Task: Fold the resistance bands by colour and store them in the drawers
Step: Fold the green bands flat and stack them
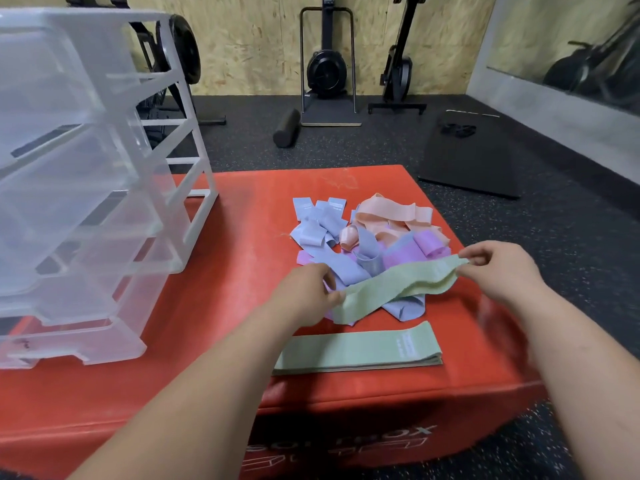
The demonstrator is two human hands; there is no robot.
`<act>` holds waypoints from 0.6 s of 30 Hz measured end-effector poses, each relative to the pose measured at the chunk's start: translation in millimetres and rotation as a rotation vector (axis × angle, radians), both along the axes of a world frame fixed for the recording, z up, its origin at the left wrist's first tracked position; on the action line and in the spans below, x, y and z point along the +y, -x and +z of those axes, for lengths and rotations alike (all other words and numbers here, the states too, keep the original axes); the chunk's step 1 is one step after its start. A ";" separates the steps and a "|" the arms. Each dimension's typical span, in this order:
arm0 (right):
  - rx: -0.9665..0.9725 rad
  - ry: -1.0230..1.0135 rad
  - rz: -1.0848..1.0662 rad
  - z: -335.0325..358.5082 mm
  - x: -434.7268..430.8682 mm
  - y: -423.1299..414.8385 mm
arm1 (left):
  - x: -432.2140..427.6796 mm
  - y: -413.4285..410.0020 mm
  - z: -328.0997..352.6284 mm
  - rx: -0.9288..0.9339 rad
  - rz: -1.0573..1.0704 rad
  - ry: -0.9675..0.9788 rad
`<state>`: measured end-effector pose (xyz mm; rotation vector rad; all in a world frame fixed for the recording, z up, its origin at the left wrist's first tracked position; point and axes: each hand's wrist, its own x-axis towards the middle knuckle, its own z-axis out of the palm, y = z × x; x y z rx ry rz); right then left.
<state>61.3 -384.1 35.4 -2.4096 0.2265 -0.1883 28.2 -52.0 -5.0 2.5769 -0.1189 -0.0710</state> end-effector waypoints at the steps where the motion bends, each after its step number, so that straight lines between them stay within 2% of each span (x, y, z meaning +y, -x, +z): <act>1: 0.012 -0.002 0.002 -1.9 -1.4 1.3 | -0.5 -0.4 -0.6 0.010 0.008 -0.027; 9: 0.013 0.033 0.078 -5.3 1.3 10.3 | -9.3 -0.3 -6.5 0.060 -0.026 0.049; 14: -0.111 0.076 0.065 0.4 6.3 19.4 | -15.1 5.5 -3.9 -0.101 0.042 -0.008; 18: -0.144 0.023 -0.046 4.3 5.6 25.0 | -11.4 11.9 3.4 -0.265 0.108 0.070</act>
